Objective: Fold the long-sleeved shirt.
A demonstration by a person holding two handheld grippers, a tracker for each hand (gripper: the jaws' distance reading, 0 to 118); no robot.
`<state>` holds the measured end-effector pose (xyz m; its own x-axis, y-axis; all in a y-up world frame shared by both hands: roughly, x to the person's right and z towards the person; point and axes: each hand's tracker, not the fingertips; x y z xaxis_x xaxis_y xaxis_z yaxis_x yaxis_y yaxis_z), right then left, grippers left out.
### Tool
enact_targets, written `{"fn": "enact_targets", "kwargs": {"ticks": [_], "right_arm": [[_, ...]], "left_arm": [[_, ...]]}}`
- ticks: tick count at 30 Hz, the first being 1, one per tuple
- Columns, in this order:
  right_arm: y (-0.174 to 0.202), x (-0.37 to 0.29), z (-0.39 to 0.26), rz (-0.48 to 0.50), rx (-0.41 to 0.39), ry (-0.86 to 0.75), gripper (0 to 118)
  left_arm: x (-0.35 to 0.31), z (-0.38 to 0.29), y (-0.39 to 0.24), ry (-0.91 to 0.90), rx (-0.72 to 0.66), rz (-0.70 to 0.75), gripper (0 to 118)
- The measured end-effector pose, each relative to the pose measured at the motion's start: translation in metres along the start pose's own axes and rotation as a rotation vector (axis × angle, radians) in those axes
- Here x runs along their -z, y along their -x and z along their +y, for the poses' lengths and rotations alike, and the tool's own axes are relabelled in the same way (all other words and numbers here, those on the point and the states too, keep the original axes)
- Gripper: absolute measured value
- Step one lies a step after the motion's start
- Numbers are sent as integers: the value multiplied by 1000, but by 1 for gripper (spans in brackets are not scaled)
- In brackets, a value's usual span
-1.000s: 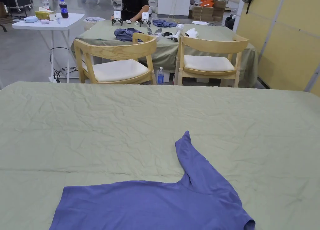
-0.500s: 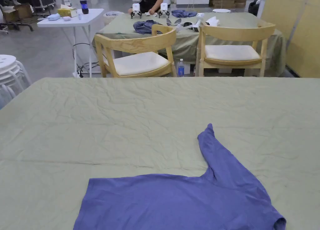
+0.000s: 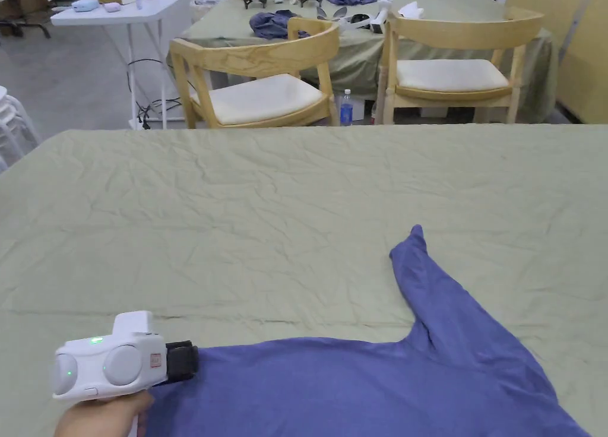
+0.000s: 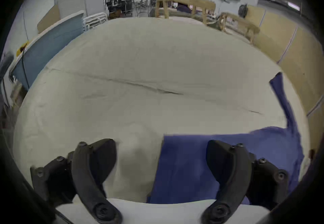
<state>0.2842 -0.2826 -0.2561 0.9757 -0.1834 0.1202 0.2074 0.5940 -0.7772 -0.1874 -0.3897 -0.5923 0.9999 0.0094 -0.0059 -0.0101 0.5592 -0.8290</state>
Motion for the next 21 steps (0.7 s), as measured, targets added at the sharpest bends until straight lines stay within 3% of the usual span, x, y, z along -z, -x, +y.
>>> {"fn": "enact_targets", "kwargs": {"ticks": [2, 3, 4, 5, 6, 7, 9, 11, 13, 14, 15, 17, 18, 19, 20, 21], "right_arm": [[-8, 12, 13, -21, -24, 8, 5], [-12, 20, 23, -40, -34, 17, 5], [-15, 30, 34, -56, -46, 28, 10], [-20, 38, 50, -70, -67, 39, 35], [-24, 51, 64, -79, -75, 48, 90], [-28, 67, 77, -94, -71, 49, 118], [-35, 91, 109, -77, -67, -1, 117], [-41, 121, 134, -122, -50, 64, 117], [-49, 162, 141, -187, -42, 162, 107], [-52, 178, 141, -205, -30, 212, 88], [-52, 186, 140, -197, -25, 264, 55], [-49, 188, 131, -204, -51, 271, 48], [-48, 180, 131, -202, -74, 237, 16], [-47, 172, 132, -194, -70, 247, 7], [-47, 161, 131, -148, -34, 230, 6], [-39, 144, 130, -162, -12, 188, 7]], "left_arm": [[-7, -6, -16, -68, 147, 52, 96], [-15, -6, -21, -102, 203, 21, 79], [-24, -11, -26, -113, 230, -44, 46], [-31, -12, -33, -117, 251, -69, 9], [-38, -15, -38, -114, 260, -54, 1], [-43, -14, -39, -121, 248, -47, 1], [-54, -13, -35, -131, 182, -117, 1], [-66, -10, -30, -140, 141, -117, 1], [-86, -9, -24, -156, 128, -138, 1], [-94, -7, -21, -168, 110, -147, 1], [-103, -6, -18, -190, 98, -157, 1], [-122, -6, -11, -209, 82, -171, 1], [-130, -8, -8, -217, 80, -173, 1], [-141, -11, -4, -224, 76, -181, 1], [-151, -12, 0, -233, 64, -194, 1], [-163, -16, 4, -248, 46, -204, 1]]}}
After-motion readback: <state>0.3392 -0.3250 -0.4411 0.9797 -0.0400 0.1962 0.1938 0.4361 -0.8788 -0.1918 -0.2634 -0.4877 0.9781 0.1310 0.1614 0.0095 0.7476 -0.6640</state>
